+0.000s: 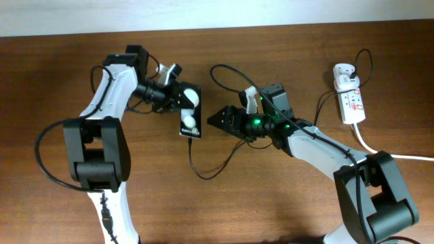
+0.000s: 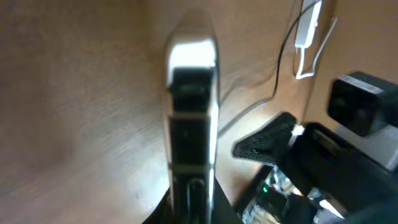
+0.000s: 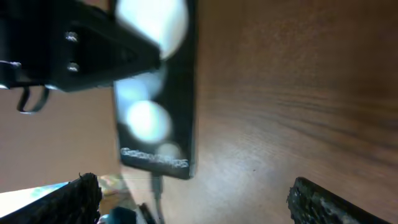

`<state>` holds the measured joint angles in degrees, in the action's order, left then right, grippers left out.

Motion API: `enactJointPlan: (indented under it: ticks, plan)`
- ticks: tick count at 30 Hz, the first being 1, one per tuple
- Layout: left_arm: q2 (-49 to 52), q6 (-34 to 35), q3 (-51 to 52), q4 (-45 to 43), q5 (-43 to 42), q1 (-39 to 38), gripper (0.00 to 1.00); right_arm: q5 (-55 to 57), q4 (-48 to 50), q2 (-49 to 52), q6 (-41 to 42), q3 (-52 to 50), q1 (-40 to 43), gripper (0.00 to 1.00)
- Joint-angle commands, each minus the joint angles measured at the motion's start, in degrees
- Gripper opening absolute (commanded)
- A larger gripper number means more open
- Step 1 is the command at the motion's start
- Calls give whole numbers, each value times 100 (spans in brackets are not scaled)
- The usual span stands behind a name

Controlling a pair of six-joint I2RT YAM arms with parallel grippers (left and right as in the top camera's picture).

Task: Plug charger to phone and switch on socket
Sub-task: 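Lower the plugged phone onto the table with the left gripper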

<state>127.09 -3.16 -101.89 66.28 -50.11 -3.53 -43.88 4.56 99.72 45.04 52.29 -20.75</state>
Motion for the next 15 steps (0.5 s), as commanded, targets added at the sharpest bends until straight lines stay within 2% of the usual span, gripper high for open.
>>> enactJointPlan:
  ticks: [1, 3, 5, 15]
  plan:
    - [-63, 118, 437, -450, -96, 22, 0, 546, -188, 2, -295, 20, 26, 99]
    - [-63, 739, 592, -859, 520, 22, 0, 870, -507, 2, -306, 20, 26, 99]
    - [-63, 1025, 597, -1014, 1040, 22, 0, 1012, -699, 2, -306, 20, 26, 99]
    - [-46, 1300, 1045, -1502, 1095, 20, 0, 1005, -999, 2, -308, 20, 20, 99]
